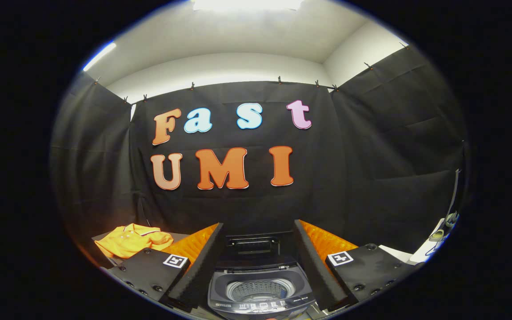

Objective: Put the clothes into the washing machine and then close the washing machine lid.

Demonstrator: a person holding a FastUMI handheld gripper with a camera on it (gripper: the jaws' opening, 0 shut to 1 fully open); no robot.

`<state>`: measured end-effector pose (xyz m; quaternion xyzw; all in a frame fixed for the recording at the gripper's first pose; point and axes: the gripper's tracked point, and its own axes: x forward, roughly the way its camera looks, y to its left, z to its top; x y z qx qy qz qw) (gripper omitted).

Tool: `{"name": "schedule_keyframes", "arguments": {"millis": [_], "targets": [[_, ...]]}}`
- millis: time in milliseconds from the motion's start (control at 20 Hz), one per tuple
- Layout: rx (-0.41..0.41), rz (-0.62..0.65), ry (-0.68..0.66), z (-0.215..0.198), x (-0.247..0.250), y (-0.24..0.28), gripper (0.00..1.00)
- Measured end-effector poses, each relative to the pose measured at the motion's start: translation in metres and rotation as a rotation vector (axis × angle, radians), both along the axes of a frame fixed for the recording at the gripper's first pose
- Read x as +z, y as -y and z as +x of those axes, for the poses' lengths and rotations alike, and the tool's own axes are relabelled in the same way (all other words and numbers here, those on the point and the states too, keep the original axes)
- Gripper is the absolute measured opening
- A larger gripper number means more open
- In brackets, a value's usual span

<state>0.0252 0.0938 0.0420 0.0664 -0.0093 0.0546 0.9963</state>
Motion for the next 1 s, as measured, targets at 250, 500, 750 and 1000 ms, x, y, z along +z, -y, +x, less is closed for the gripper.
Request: {"name": "schedule_keyframes", "arguments": {"millis": [250, 500, 750, 1000], "targets": [[0.077, 0.024, 0.007, 0.016, 0.015, -0.077, 0.99], [0.214, 0.063, -0.021, 0.035, 0.023, -0.189, 0.98], [0.374, 0.064, -0.072, 0.043, 0.018, -0.309, 0.99], [0.519, 0.066, -0.175, 0.054, -0.010, -0.414, 0.99]]}}
